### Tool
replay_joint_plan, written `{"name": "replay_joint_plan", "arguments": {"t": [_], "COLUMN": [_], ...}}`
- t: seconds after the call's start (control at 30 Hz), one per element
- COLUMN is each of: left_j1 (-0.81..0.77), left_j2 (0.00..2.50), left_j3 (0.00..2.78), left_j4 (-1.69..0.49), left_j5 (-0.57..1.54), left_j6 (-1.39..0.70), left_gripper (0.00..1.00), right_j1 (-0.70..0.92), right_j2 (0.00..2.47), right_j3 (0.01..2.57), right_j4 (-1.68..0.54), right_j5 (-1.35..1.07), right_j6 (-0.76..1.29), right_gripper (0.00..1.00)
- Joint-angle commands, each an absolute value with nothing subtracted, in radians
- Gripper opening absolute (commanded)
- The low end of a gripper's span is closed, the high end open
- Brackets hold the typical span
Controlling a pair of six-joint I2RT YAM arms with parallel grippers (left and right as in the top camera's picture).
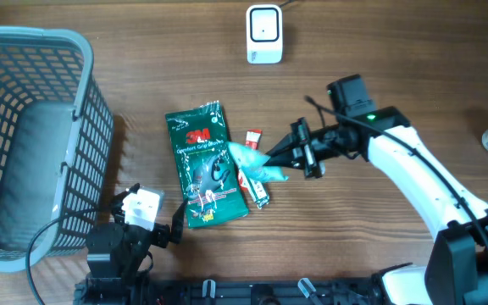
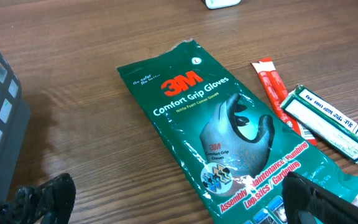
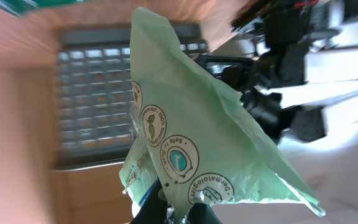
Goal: Scan the item barcode
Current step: 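Lift the wipes pack with the right gripper and hold it at the scanner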
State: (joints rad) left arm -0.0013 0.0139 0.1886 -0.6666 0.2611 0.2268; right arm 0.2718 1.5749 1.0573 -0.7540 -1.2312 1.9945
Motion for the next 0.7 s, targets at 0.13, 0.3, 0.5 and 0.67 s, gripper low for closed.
{"name": "replay_joint_plan", "arguments": {"t": [0.13, 0.3, 0.5, 0.67], "left_j1": [0.003, 0.003, 0.003, 0.003], "left_j2": [0.007, 0.007, 0.007, 0.007], "left_j3": [0.183, 0.183, 0.183, 0.183], "left_j4": [-0.664, -0.664, -0.664, -0.664], "left_j5": [0.280, 0.280, 0.280, 0.280], "left_j6": [0.221, 0.221, 0.221, 0.221], "left_gripper": [1.00, 1.00, 1.00, 1.00], "right_j1": [0.121, 0.119, 0.096, 0.070], "right_j2": [1.772, 1.861, 1.882, 1.892], "right_j3": [1.072, 1.072, 1.072, 1.072], "right_j4": [-1.082, -1.086, -1.087, -1.089], "right_j5": [-1.203, -1.274, -1.246, -1.203], "right_j6": [2.067, 2.045, 2.067, 2.067], "right_gripper": [0.05, 0.04, 0.05, 0.05]}}
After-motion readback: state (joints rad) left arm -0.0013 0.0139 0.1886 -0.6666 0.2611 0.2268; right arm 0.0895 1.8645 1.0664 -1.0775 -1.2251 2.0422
